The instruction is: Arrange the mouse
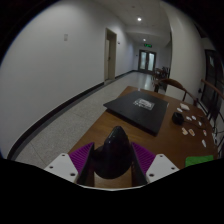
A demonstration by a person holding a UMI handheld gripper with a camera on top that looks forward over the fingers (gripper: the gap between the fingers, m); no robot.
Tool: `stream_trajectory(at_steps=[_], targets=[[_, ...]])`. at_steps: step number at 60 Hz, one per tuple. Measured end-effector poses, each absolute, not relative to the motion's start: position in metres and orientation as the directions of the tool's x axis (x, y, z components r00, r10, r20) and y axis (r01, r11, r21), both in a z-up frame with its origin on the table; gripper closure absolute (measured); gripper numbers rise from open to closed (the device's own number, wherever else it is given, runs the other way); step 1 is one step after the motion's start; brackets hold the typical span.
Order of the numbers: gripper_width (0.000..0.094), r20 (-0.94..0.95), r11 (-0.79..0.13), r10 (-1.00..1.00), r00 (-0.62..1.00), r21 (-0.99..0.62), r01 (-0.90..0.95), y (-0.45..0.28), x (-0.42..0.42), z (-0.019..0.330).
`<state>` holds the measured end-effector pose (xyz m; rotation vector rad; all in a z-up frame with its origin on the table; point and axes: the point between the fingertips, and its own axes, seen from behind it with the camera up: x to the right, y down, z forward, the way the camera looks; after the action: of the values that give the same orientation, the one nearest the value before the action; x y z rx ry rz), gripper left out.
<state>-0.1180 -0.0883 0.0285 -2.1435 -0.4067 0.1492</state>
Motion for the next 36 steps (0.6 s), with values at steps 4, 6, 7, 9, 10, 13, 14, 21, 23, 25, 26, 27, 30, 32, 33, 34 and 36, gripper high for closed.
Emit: stream_trajectory(at_steps=[4,6,7,9,10,13,14,21,23,25,26,27,30,32,33,34,36], targets=[[0.0229,0.042,-0.521,0.333,0.942,-0.824,0.221,-0.089,-0.118,0.03],[0.0231,0.043,-0.526,0.328,0.944,-0.822,0.22,-0.089,-0.117,0.029],[0.0231,0.043,-0.529,0.327,0.944,-0.819,0.221,-0.089,-0.117,0.029],[0.0231,0.043,-0.535,0.327,0.944,-0.815,0.223,-0.099,-0.119,0.03],[0.0227,0.045,-0.536,0.326,0.944,-0.814,0.224,-0.096,-0.121,0.03],[0.018,0.044,-0.539,0.331,0.943,-0.811,0.227,-0.09,-0.118,0.026],[0.0174,0.041,-0.541,0.33,0.943,-0.81,0.224,-0.089,-0.117,0.025],[0.0082,-0.004,-0.581,0.31,0.951,-0.793,0.186,-0.09,-0.116,0.017],[0.0079,-0.016,-0.59,0.312,0.95,-0.787,0.18,-0.091,-0.117,0.016],[0.0079,-0.027,-0.598,0.312,0.95,-0.783,0.174,-0.091,-0.12,0.017],[0.0077,-0.032,-0.601,0.309,0.95,-0.781,0.169,-0.095,-0.12,0.018],[0.0081,-0.039,-0.603,0.307,0.951,-0.781,0.163,-0.095,-0.12,0.018],[0.0079,-0.068,-0.615,0.287,0.956,-0.778,0.13,-0.093,-0.122,0.018],[0.0081,-0.086,-0.623,0.274,0.958,-0.775,0.109,-0.093,-0.124,0.018],[0.0084,-0.096,-0.626,0.268,0.959,-0.774,0.097,-0.092,-0.125,0.018],[0.009,-0.107,-0.631,0.261,0.959,-0.771,0.086,-0.091,-0.126,0.019],[0.0094,-0.118,-0.635,0.251,0.961,-0.769,0.072,-0.089,-0.124,0.021]])
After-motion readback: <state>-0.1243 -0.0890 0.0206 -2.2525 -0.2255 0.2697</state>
